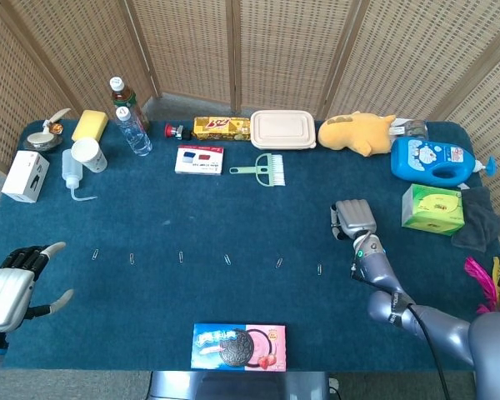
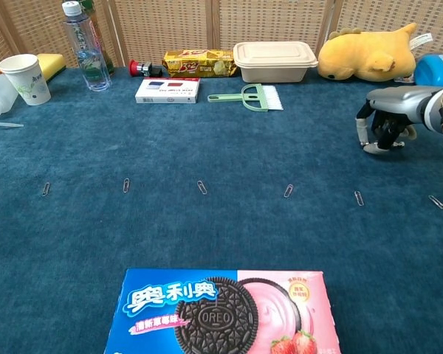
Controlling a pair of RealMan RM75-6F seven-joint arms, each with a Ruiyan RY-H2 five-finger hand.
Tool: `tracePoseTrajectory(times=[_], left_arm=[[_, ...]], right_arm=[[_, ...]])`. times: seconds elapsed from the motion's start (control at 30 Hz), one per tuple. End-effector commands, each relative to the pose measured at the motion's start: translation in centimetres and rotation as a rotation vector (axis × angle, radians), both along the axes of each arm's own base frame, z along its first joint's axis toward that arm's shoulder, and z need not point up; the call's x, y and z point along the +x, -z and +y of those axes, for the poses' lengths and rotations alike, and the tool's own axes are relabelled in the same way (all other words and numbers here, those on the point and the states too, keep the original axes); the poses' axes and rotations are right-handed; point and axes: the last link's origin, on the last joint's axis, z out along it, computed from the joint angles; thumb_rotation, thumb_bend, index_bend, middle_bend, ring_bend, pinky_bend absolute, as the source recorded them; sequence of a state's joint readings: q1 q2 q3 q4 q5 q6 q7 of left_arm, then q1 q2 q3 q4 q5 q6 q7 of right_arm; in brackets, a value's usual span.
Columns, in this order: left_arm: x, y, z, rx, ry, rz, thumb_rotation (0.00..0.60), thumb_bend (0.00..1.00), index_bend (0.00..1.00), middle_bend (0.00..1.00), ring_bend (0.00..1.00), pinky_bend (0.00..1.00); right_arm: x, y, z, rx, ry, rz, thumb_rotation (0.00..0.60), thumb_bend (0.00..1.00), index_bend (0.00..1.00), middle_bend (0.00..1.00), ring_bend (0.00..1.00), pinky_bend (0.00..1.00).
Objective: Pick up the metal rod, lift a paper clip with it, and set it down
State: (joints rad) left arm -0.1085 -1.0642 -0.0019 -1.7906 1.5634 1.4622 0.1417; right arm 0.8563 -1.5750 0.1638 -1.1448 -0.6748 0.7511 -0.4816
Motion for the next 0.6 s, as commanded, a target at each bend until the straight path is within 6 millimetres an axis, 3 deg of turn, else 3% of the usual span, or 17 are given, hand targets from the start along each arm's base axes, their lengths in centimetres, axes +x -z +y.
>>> tracePoseTrajectory(times=[0.03,0.6], left_arm=[[0.0,0.0,0.0,0.0,0.001,-0.001,0.441,0.39,0.16,0.25,0.21,0.19],[0.1,0.2,-0.1,-0.004,0.005,-0.009,0.442,0.39,0.15,0.25,0.21,0.19]], right_arm=[[0.2,-0.4,0.0,-0.01,0.003,-0.014,0.6,0.41,0.61,0.83,0.84,0.74],[2.6,-2.8,1.9,0.011,0.025,-0.286,0.6,0.41,0.63,0.85,0.85,0.74]])
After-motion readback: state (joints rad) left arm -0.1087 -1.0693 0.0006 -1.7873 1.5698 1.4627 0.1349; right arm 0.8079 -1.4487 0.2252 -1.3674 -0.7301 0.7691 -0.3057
